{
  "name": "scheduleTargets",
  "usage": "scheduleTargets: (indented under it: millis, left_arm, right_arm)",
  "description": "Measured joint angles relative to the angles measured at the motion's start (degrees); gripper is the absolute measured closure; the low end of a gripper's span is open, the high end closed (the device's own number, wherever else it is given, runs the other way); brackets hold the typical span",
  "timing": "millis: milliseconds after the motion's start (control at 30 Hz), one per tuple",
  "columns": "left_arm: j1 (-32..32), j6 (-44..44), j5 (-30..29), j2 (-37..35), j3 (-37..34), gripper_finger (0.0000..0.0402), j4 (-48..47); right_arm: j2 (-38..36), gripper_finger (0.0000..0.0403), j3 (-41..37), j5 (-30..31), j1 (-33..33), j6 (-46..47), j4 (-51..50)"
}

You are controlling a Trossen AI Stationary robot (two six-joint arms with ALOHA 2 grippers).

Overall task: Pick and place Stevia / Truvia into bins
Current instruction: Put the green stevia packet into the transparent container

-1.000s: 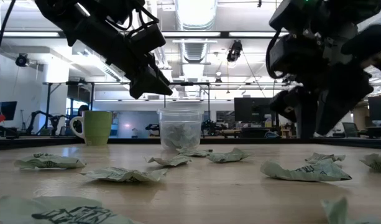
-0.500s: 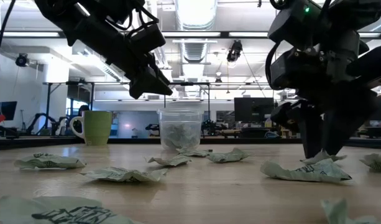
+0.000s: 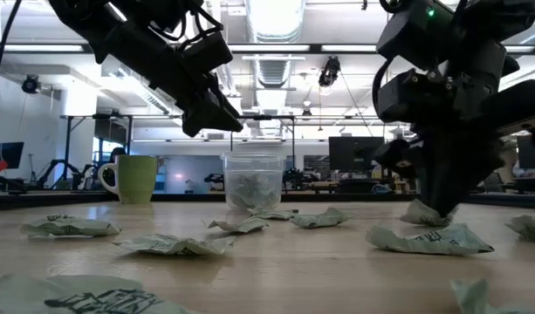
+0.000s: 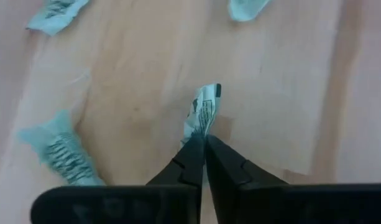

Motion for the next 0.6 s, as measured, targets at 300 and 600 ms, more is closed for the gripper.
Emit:
scheduleTargets:
  millis: [300, 600]
  left_arm:
    - [0.0, 0.58, -0.2, -1.18, 0.0, 0.0212, -0.61]
    - [-0.65, 0.88, -3.44, -5.28, -0.13, 0.0212, -6.32]
  right_arm:
    - [-0.26, 0.0394, 5.97, 14.79, -0.04, -8.79, 0.46]
    - [-0.28, 0.0394, 13.28, 35.02, -1.95, -19.6, 3.91]
